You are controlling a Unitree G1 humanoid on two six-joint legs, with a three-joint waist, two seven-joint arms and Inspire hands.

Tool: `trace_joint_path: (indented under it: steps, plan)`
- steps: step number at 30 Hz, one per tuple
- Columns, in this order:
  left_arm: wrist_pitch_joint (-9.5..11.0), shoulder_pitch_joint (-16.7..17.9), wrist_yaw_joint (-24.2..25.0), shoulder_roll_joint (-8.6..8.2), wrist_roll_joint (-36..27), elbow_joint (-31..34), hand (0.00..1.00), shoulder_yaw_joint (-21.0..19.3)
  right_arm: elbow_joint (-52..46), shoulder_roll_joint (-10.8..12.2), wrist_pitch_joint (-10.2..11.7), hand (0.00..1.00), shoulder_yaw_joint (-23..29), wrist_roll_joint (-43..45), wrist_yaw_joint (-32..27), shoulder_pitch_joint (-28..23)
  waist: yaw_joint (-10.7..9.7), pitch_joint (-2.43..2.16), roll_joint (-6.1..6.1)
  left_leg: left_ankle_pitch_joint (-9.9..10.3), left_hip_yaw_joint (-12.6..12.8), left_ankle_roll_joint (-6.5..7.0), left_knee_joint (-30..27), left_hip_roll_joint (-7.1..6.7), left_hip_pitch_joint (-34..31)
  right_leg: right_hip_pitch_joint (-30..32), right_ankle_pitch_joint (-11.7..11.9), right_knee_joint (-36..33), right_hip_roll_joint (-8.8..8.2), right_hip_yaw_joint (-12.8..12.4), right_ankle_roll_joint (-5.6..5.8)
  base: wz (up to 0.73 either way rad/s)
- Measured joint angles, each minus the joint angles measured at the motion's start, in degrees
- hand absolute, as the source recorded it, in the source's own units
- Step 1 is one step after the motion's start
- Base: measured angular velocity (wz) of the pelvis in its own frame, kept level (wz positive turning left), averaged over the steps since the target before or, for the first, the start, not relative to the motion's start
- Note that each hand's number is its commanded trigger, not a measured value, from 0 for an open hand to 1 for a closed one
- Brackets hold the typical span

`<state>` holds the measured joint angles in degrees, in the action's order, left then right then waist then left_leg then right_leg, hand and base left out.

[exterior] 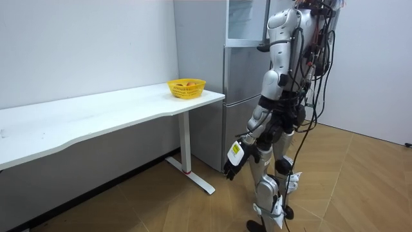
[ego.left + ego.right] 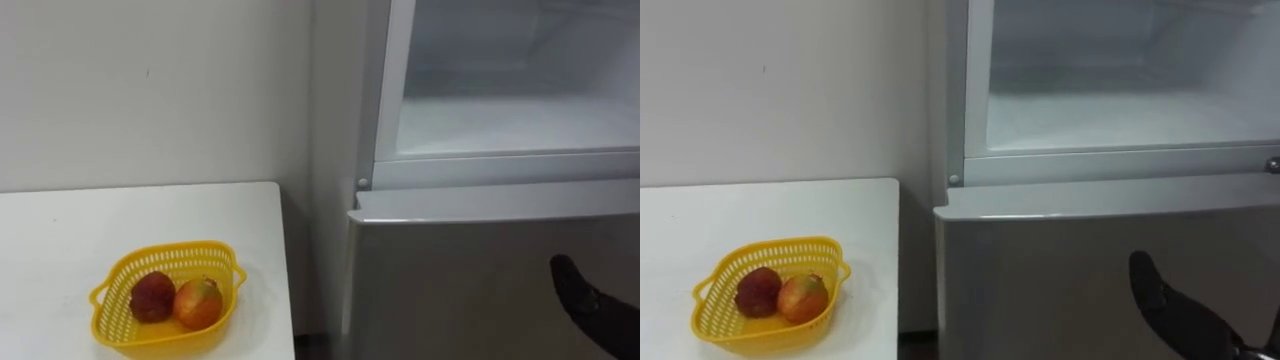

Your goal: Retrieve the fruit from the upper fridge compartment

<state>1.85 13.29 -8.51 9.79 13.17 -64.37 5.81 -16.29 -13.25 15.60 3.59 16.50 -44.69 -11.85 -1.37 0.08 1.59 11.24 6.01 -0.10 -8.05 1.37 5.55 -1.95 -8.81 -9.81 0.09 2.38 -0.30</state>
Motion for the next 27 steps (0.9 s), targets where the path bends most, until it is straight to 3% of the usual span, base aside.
trace_joint_path:
  steps: [11,18,27]
  plan:
    - [-0.2,0.3,0.0,-0.12,0.0,0.3,0.00,0.0,4.5,0.1,-0.1,0.00,0.0,0.1,-0.8,-3.4,-0.2,-0.19,-0.35,0.1,0.1,-0.06,0.3,0.04,0.2,0.0,0.0,0.0,0.05,0.0,0.00,0.00]
    - [-0.3,-0.2,0.1,-0.17,-0.1,0.3,0.00,-0.1,7.4,2.2,-0.3,0.00,0.0,1.6,-0.1,-5.7,-1.0,-0.17,-0.96,0.1,0.2,-0.04,0.4,0.04,0.1,0.0,0.0,0.1,0.05,-0.1,0.01,0.00]
    - [-0.3,0.3,-0.1,-0.28,-0.1,1.6,0.00,-0.1,12.2,2.6,-0.2,0.00,0.1,1.7,-0.4,-8.0,-1.9,-0.33,-1.74,0.2,0.2,-0.03,0.4,0.04,0.1,0.1,0.0,0.1,0.09,-0.1,0.02,0.00]
